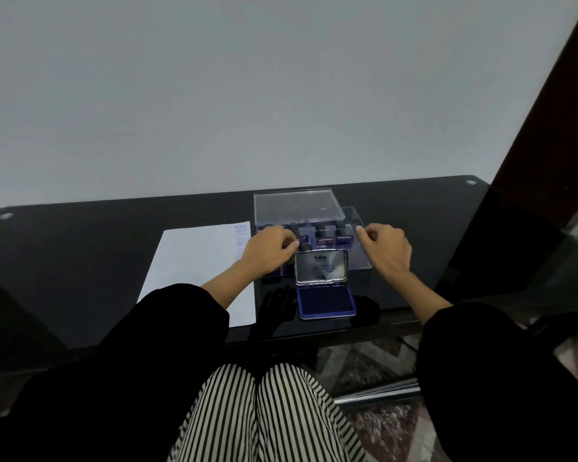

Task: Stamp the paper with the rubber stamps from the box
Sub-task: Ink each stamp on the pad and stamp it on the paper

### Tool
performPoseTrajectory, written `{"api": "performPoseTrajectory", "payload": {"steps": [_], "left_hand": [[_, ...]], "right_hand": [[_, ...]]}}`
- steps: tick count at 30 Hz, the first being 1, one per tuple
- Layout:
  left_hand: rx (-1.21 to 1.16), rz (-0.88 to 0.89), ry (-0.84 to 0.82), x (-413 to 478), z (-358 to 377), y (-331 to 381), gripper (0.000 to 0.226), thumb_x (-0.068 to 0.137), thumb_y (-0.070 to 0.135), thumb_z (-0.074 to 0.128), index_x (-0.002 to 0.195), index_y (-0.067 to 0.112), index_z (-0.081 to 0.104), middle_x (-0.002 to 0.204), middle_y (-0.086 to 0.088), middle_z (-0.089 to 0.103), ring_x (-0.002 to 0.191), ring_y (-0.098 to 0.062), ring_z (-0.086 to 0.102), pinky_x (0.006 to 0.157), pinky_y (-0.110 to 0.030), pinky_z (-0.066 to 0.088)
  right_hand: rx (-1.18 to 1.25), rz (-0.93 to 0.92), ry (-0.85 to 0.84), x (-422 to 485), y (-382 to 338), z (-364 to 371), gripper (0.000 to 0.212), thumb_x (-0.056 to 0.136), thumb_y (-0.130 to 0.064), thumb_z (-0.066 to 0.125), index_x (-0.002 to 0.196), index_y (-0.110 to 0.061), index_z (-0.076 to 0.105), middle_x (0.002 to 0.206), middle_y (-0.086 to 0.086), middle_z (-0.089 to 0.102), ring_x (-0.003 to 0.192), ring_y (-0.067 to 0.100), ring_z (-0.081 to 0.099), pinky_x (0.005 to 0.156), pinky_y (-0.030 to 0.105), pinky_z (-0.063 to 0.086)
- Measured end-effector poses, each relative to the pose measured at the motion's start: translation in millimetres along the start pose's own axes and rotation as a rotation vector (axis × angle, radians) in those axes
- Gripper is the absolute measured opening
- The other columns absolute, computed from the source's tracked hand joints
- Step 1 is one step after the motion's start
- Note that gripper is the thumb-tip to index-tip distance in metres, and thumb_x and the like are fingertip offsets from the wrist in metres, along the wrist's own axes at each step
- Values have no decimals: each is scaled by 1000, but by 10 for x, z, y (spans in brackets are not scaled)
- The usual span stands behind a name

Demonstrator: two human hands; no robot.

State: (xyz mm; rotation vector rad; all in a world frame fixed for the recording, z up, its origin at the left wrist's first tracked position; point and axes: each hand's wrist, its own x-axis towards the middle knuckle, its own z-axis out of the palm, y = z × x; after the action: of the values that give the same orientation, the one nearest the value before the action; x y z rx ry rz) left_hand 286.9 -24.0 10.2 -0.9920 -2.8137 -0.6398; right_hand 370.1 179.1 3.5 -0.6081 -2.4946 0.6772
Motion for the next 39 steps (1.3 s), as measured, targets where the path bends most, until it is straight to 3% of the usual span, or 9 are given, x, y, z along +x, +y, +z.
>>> {"api": "performPoseTrajectory", "payload": {"steps": [4,9,16,19,24,31,39], "left_hand": [[-40,56,-37,287,-87,97,30,94,18,45,117,8,62,117,-10,63,106,-25,58,86,-31,45],[-6,108,-126,709,-47,161,35,95,18,44,127,8,53,133,-11,53,124,-26,49,104,-38,40],[89,75,-312,1135,278,-5,49,95,23,44,141,10,37,152,-13,30,141,-27,26,115,-43,27],[131,67,-332,1168,399,-114,49,97,29,40,144,15,33,156,-11,18,145,-26,16,116,-49,20],[127,75,-266,1149,503,-235,49,98,37,37,144,21,32,158,-4,16,146,-22,13,115,-56,7],[101,88,-262,1127,472,-207,49,98,33,38,144,18,31,157,-6,18,146,-24,15,116,-54,13],[57,146,-174,1000,107,-118,44,93,21,46,136,10,43,144,-10,41,135,-25,36,112,-46,29]], "right_hand": [[-32,-43,-86,367,-99,53,21,93,-20,51,95,-9,70,90,9,72,85,25,66,72,31,52],[-141,-80,-188,760,-195,314,22,90,-9,51,100,-2,70,96,16,71,87,30,66,79,39,55],[-302,-29,-368,1123,-195,750,23,88,-9,53,105,4,61,108,20,65,97,35,63,81,37,50],[-366,5,-364,1218,-162,847,23,89,-8,55,109,4,57,114,21,60,104,35,59,82,36,49],[-464,-4,-318,1301,-126,983,26,90,-5,56,114,3,55,119,21,58,109,36,58,86,38,49],[-251,77,-279,1271,-109,905,24,80,-11,70,100,0,62,105,20,66,96,35,64,81,40,55],[73,26,-129,1088,-360,410,31,86,-14,65,116,-11,63,118,13,64,110,27,60,92,34,47]]}}
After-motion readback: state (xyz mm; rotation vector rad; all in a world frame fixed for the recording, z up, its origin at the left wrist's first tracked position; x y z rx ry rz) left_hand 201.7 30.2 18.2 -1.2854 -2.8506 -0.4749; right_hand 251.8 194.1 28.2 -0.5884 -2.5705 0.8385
